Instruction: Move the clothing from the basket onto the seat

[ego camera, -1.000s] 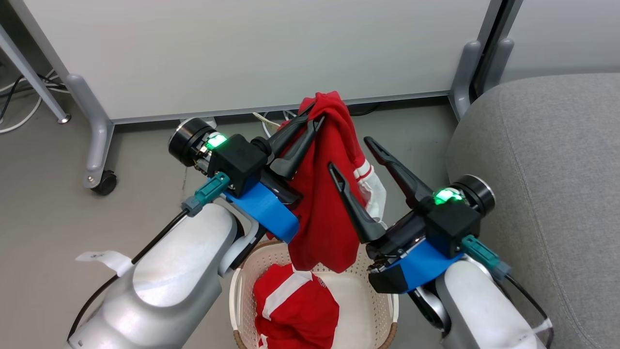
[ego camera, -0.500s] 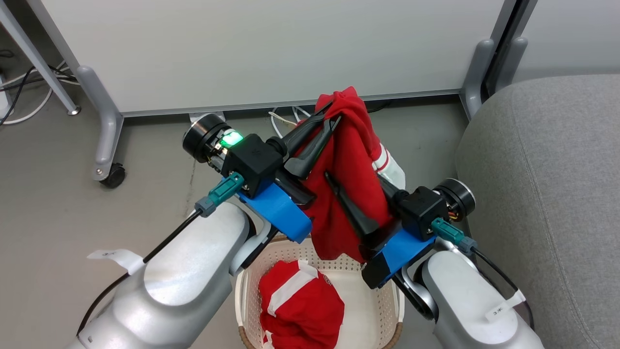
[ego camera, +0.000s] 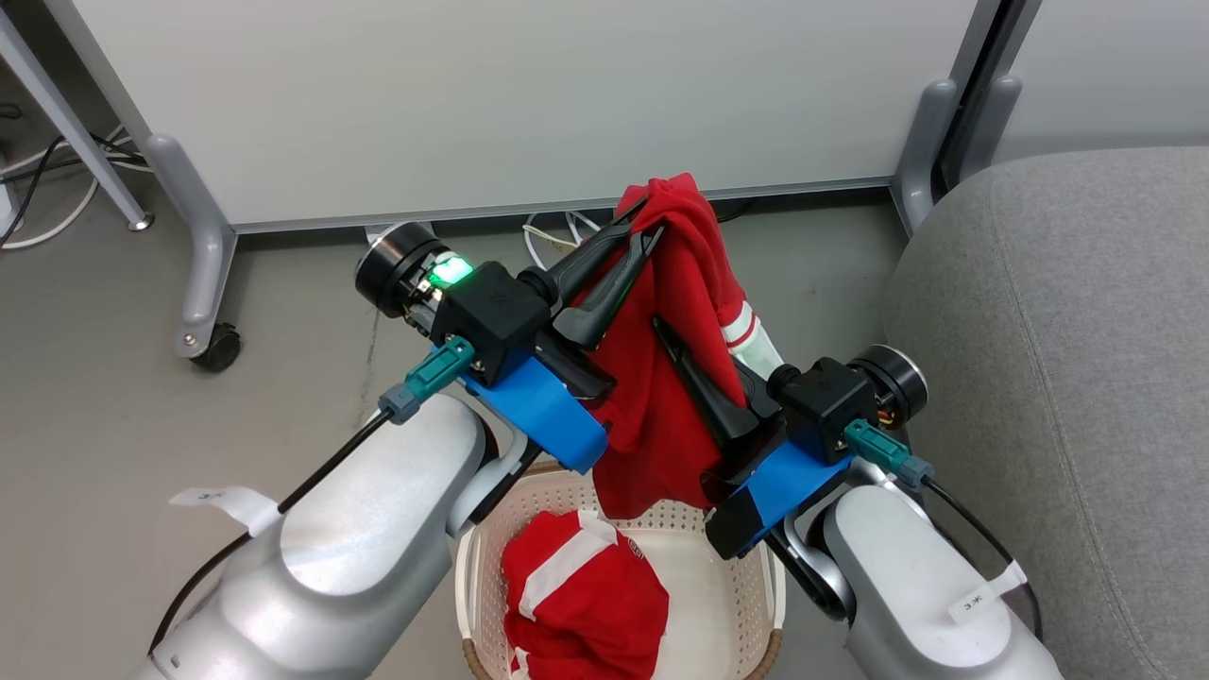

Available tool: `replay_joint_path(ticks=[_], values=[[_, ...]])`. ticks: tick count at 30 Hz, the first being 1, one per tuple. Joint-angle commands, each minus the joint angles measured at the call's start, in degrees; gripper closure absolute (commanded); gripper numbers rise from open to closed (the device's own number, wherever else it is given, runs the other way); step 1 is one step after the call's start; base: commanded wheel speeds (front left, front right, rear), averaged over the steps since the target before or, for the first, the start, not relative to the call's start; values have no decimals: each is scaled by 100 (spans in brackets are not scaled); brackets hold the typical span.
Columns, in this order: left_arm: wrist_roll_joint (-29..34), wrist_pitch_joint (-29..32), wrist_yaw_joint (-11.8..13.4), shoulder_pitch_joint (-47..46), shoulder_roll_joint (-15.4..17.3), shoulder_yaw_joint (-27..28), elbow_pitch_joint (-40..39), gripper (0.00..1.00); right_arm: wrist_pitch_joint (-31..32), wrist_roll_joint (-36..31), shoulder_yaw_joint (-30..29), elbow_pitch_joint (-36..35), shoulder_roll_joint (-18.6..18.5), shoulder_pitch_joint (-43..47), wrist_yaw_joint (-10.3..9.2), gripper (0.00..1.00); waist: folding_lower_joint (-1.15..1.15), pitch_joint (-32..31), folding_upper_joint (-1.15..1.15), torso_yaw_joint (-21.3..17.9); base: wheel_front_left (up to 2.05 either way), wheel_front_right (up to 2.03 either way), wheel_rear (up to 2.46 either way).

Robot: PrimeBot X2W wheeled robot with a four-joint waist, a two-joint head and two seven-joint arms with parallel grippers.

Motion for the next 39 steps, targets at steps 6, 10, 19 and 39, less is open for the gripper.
replay_joint_path(ticks=[6, 10, 19, 39], values=[[-37, -31, 31, 35, -9, 32, 50, 100, -20, 46, 2, -21, -19, -18, 3, 100, 0, -14, 0, -15, 0, 0, 0], [-41, -33, 66, 26, -28, 45, 80, 0, -20, 60, -6, -31, -19, -12, 3, 100, 0, -13, 0, -19, 0, 0, 0], [10, -36, 84, -6, -31, 50, 80, 0, -20, 67, 0, -58, -19, -30, 3, 100, 0, 19, 0, -14, 0, 0, 0], [45, -43, 149, 193, -26, 13, 72, 0, -20, -92, -449, -230, -19, 106, 3, 100, 0, 235, 0, -394, 0, 0, 0]])
